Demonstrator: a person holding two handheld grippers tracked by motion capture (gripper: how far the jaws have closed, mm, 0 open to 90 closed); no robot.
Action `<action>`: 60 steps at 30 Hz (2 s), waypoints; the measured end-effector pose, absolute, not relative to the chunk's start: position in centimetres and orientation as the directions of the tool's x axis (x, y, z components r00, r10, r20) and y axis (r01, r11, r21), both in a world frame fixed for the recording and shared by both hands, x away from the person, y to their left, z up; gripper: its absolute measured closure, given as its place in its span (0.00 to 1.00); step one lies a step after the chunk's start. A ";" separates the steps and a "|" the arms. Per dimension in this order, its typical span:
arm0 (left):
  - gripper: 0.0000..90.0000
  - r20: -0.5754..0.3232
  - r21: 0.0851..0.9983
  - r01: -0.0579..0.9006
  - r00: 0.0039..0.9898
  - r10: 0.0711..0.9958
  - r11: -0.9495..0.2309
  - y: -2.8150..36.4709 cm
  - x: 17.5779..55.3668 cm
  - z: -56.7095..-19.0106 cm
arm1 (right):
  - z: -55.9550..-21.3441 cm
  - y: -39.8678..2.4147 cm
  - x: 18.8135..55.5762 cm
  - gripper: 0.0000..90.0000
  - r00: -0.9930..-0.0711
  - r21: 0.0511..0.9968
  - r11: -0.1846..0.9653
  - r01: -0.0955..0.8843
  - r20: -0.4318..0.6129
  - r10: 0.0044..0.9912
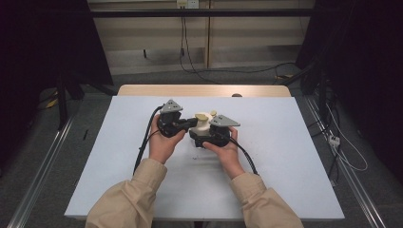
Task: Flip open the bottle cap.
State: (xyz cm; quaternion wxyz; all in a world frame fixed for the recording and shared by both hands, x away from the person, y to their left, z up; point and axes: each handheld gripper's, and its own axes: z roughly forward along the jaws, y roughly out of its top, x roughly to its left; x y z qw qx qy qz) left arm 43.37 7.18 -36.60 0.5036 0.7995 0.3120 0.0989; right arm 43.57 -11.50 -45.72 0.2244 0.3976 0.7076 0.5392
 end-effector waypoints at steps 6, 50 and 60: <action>1.00 -0.159 0.866 0.402 0.785 0.599 -0.297 7.0 43.4 -36.6 | -45.7 -11.5 43.6 0.07 -0.583 0.940 0.101 0.325 0.115 0.804; 1.00 -0.162 0.873 0.401 0.774 0.612 -0.277 6.4 43.6 -36.2 | -45.7 -11.5 43.5 0.07 -0.580 0.939 0.101 0.328 0.115 0.807; 1.00 -0.147 0.876 0.390 0.776 0.614 -0.284 6.0 43.8 -35.9 | -45.6 -11.5 43.5 0.07 -0.578 0.939 0.102 0.329 0.115 0.808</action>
